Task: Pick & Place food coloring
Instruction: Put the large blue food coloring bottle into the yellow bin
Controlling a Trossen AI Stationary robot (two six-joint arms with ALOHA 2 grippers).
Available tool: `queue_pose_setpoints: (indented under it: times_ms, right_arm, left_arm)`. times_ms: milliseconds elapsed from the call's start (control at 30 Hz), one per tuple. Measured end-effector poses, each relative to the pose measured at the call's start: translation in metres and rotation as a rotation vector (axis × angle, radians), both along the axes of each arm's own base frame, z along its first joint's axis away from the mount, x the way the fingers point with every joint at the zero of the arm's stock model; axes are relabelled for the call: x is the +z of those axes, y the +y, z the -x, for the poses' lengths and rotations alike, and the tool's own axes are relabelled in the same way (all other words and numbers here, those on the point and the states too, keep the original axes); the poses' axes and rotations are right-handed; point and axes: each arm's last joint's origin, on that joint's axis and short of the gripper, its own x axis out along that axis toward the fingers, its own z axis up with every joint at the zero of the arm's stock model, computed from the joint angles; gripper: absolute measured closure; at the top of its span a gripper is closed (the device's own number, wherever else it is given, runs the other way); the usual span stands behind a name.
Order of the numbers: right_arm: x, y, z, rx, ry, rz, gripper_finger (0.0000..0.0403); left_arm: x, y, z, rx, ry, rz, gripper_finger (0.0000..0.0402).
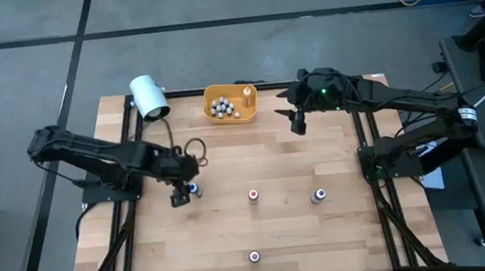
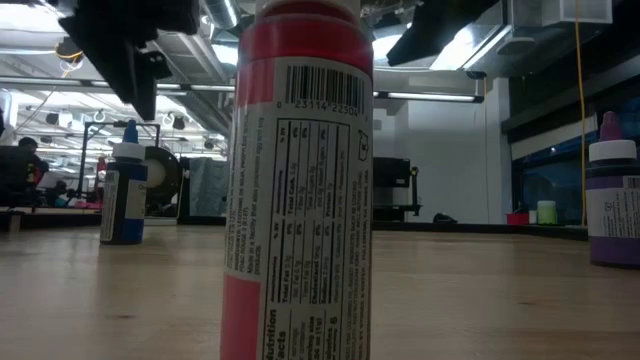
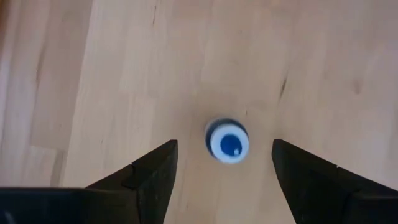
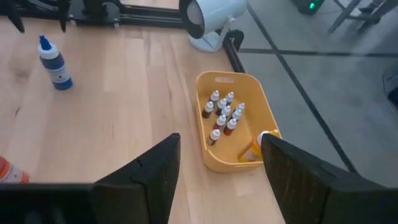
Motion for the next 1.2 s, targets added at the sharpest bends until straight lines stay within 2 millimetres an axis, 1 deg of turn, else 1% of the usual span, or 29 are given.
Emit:
queue_pose_setpoints:
  times_ms: [167,300,467,633,767,867,1033,1100,1200]
  right_arm:
    - [0.0,0.0,0.0,0.021,0.01,0.031,0.0178]
    - [0.0,0.001,-0.001,0.054,0.01,0.026,0.0178]
    - [0.0,0.001,-0.001,0.068,0.015,0.037,0.0178]
    - [0.0,0.001,-0.001,0.08,0.023,0.058,0.0178]
    - [0.0,0.001,-0.001,0.08,0.024,0.058,0.0178]
    - [0.0,0.001,-0.001,0.082,0.025,0.061,0.0178]
    - [0.0,-0.001,0.0,0.076,0.024,0.061,0.0178]
    - [0.0,-0.002,0.0,0.068,0.023,0.058,0.0178]
    - [0.0,-0.005,0.001,0.058,0.023,0.057,0.0178]
  left_arm:
    - [-0.017,-0.007,-0.016,0.014,0.042,-0.049,0.0146]
    - [-0.028,-0.009,-0.023,0.045,0.092,-0.049,0.0148]
    - [-0.039,-0.016,-0.029,0.025,0.107,-0.041,0.0146]
    - [-0.059,-0.021,-0.027,0.05,0.076,-0.014,0.015]
    - [-0.071,-0.019,-0.02,0.094,0.118,-0.012,0.015]
    - [-0.073,-0.019,-0.018,0.1,0.126,-0.013,0.0151]
    - [-0.073,-0.019,-0.021,0.101,0.095,-0.007,0.0155]
    - [-0.073,-0.019,-0.02,0.098,0.098,-0.007,0.0167]
    - [-0.073,-0.019,-0.02,0.091,0.102,-0.01,0.0199]
